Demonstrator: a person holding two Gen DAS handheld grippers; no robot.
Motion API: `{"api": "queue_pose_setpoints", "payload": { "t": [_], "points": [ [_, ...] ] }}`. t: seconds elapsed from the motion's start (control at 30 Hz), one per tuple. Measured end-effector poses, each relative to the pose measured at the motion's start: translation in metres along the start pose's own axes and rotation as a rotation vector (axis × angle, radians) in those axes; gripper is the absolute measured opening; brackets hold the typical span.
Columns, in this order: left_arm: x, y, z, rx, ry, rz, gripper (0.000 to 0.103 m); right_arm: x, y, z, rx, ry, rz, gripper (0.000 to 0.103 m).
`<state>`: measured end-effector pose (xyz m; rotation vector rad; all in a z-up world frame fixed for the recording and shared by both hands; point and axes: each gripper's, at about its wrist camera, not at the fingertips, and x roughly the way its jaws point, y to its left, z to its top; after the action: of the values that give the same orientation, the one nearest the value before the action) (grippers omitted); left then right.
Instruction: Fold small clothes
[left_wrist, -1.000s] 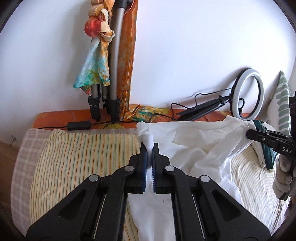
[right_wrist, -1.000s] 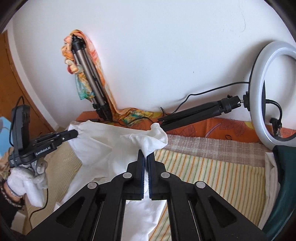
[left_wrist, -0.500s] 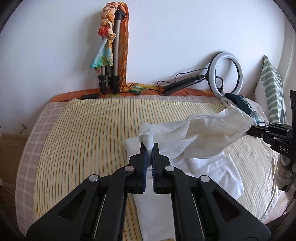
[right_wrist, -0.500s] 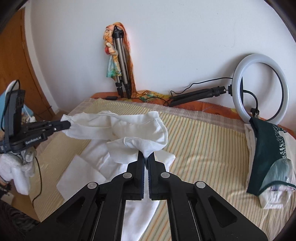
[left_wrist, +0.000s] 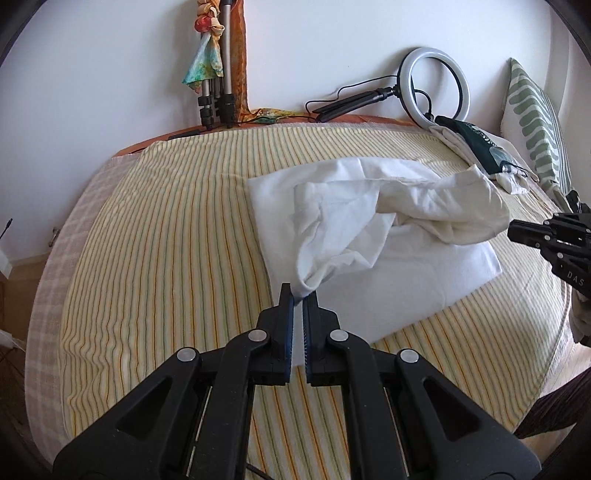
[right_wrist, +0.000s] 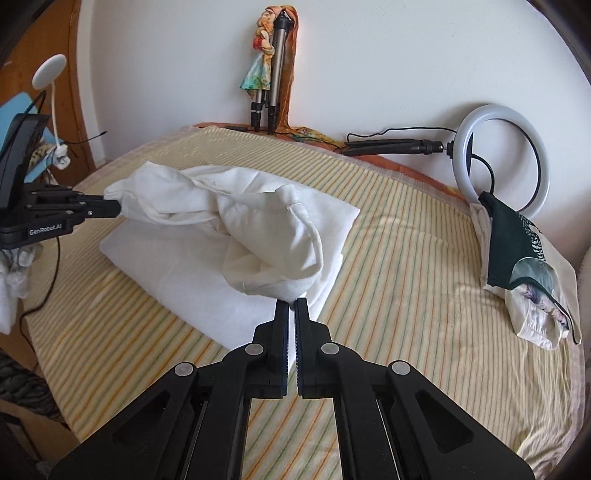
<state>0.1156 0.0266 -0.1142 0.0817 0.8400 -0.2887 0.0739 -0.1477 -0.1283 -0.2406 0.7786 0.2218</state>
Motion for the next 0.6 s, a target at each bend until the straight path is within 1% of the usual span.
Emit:
{"api": "queue_pose_setpoints", "payload": {
  "t": [0.1,0.23,0.27,0.3,0.33,0.37,0.4,0.43,0.5,0.6],
  "points": [
    [-0.013,0.001,-0.01,0.021,0.001,-0.008,0.002,-0.012,-0.011,-0.007,0.03,0.005,0.019,0.002],
    [-0.03,0.01,-0.015,-0.034,-0.009,-0.049,0.002,-0.032,-0.019,-0.013,0.08,-0.017,0.084,0.003],
    [-0.032,0.014,-0.015,-0.057,-0.011,-0.055,0.002,-0.033,-0.02,-0.012,0.09,-0.013,0.097,0.012],
    [-0.032,0.017,-0.014,-0.09,-0.012,-0.067,0.003,-0.033,-0.021,-0.01,0.113,-0.009,0.106,0.032],
    [-0.031,0.022,-0.012,-0.122,-0.015,-0.081,0.007,-0.033,-0.022,-0.01,0.139,-0.021,0.124,0.043],
    [-0.028,0.026,-0.008,-0.145,-0.014,-0.084,0.011,-0.034,-0.021,-0.009,0.149,-0.04,0.145,0.05],
    [-0.025,0.029,-0.005,-0.161,-0.012,-0.079,0.023,-0.032,-0.019,-0.006,0.144,-0.045,0.149,0.049],
    [-0.021,0.031,-0.001,-0.176,-0.013,-0.081,0.032,-0.028,-0.014,-0.003,0.122,-0.043,0.136,0.049],
    [-0.011,0.033,0.008,-0.191,-0.011,-0.09,0.041,-0.018,-0.003,0.003,0.063,-0.038,0.1,0.049],
    [0.006,0.033,0.024,-0.188,0.002,-0.089,0.042,-0.004,0.006,0.009,0.032,-0.022,0.079,0.049]
  ]
}}
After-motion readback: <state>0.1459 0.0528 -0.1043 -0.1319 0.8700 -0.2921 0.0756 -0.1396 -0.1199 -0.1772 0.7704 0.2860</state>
